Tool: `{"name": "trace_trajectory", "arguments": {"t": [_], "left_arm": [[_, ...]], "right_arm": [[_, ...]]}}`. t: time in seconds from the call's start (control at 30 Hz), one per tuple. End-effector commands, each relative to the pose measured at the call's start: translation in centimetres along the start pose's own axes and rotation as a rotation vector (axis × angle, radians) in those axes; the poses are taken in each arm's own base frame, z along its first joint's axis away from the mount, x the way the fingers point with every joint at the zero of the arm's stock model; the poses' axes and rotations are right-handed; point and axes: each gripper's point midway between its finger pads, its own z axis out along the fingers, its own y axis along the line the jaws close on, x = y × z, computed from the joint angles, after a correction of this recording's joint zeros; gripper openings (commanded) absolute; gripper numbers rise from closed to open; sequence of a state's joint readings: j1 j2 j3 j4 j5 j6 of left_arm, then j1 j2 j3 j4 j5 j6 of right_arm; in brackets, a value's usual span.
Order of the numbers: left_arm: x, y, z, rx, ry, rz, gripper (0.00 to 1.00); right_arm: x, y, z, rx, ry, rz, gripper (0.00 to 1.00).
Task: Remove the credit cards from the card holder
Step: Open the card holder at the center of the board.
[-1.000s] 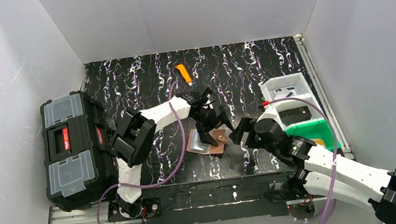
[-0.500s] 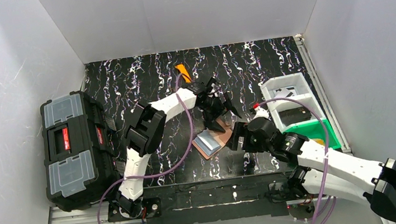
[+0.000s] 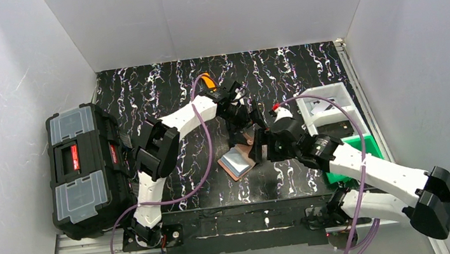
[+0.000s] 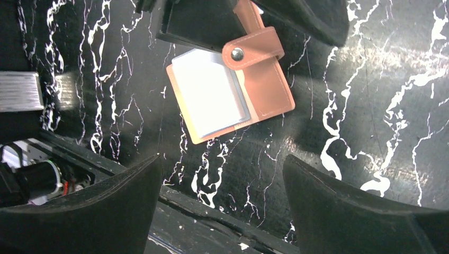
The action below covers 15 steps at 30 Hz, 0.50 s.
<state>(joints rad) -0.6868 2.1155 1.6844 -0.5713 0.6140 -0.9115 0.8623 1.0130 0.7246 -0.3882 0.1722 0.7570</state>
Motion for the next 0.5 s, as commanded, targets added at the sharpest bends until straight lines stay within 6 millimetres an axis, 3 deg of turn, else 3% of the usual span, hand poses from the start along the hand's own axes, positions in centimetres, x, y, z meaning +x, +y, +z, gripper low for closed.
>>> {"name": "trace_trajectory", "arguments": {"t": [0.0,0.47], "left_arm": [[0.1,-1.5,-3.0,0.018,-0.031,0.055,0.98],[-2.1,0.5,-6.6,0.015,-0.092,0.037,0.98]], "right_arm": [[-1.0,1.6,-0.2,-0.031,0.007,-0.124,0.89],[-1.0,4.4,5.2,-0.042,0.111,-0.33,0.81]]}}
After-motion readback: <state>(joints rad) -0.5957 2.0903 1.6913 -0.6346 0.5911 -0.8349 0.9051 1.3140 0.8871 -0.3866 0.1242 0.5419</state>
